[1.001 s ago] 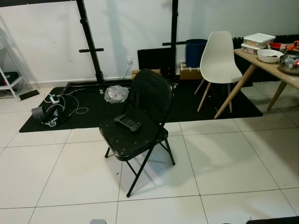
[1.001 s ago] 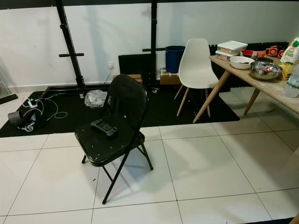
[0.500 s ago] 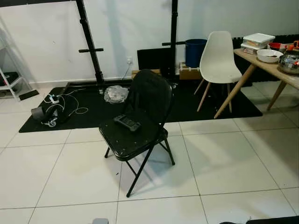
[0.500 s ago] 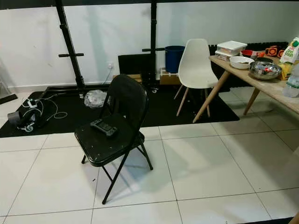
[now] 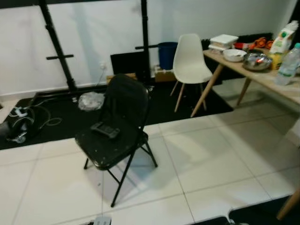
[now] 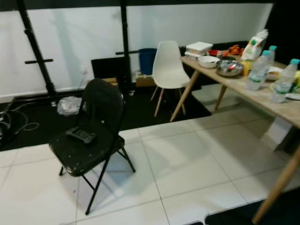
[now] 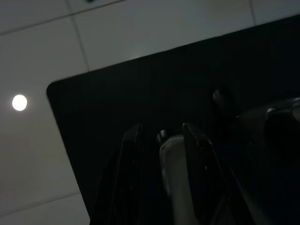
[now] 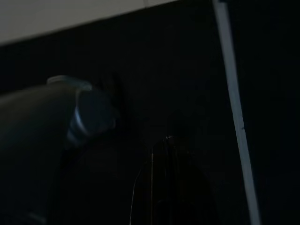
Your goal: Restocking fridge
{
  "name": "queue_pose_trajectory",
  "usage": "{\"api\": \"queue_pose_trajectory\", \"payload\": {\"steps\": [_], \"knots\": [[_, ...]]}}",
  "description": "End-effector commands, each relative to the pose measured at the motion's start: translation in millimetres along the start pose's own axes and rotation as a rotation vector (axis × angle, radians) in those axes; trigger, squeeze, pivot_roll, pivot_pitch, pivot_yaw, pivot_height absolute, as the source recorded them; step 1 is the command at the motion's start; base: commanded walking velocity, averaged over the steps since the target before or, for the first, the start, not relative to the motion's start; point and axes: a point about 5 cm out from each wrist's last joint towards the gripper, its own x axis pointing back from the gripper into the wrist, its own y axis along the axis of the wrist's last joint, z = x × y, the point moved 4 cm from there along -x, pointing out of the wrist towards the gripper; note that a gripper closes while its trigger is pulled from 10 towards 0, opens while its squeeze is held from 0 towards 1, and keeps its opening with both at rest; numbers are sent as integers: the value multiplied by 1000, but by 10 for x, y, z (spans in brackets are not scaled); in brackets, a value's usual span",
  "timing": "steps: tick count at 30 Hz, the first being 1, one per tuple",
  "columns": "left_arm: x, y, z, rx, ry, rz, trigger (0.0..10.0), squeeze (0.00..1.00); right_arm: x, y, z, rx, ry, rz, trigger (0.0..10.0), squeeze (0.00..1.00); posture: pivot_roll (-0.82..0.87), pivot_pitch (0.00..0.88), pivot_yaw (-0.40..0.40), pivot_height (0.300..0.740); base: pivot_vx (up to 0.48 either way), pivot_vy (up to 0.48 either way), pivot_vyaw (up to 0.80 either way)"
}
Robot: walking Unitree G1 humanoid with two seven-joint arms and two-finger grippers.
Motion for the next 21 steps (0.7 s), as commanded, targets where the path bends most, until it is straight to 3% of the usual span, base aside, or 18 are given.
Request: {"api": "queue_pose_trajectory", "payload": {"steps": [1, 21], "knots": [[2, -31, 1, -3, 1, 15, 10000, 0, -4, -32, 44, -11, 10, 12, 10000, 0, -50, 0, 27, 740, 0, 0, -781], [-6, -2, -11, -21, 5, 7, 10000, 0, -4, -80, 86, -29, 19, 18, 10000, 0, -55, 0, 38, 740, 0, 0, -781]]}}
